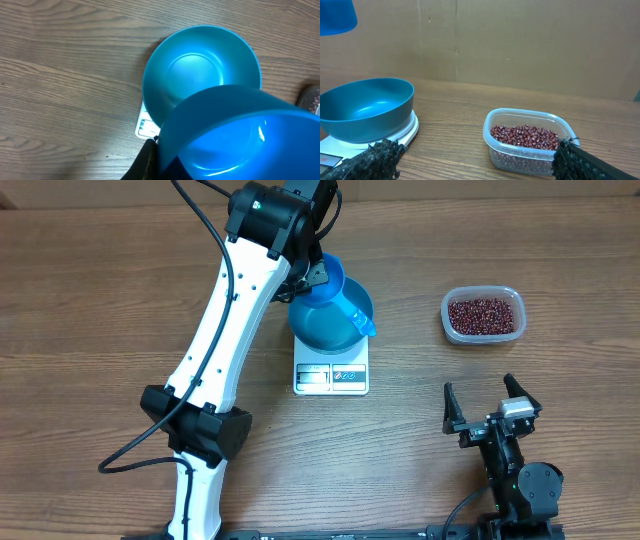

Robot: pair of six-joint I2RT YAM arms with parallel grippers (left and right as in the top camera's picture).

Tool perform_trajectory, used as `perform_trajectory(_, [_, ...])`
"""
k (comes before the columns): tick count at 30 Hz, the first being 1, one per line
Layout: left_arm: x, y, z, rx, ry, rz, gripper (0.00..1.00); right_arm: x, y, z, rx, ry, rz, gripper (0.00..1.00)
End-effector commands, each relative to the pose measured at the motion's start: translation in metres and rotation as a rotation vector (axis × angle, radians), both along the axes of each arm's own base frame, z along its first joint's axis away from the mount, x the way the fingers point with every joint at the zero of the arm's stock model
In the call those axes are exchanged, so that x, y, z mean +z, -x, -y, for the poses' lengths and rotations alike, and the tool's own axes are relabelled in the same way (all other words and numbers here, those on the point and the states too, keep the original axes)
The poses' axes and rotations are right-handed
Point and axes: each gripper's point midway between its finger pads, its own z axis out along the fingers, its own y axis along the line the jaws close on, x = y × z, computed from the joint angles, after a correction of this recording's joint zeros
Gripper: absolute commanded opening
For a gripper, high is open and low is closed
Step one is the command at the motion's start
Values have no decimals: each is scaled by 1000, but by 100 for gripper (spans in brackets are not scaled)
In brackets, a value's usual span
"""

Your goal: Scoop item into bowl and weigh 150g on scale

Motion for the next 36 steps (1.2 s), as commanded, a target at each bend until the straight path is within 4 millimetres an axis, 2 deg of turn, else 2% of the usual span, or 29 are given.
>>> perform_trajectory(1, [11, 2, 3, 13, 38, 21, 4, -3, 0, 1, -4, 5, 1, 100])
perform_trajectory(11, [12, 1, 8, 26, 70, 23, 4, -3, 0, 1, -4, 4, 1, 100])
perform_trajectory(24, [11, 12, 22, -11, 68, 2, 4, -3, 0, 1, -4, 4, 1, 100])
perform_trajectory(36, [11, 13, 23, -15, 68, 3, 4, -2, 0, 1, -4, 4, 3, 100])
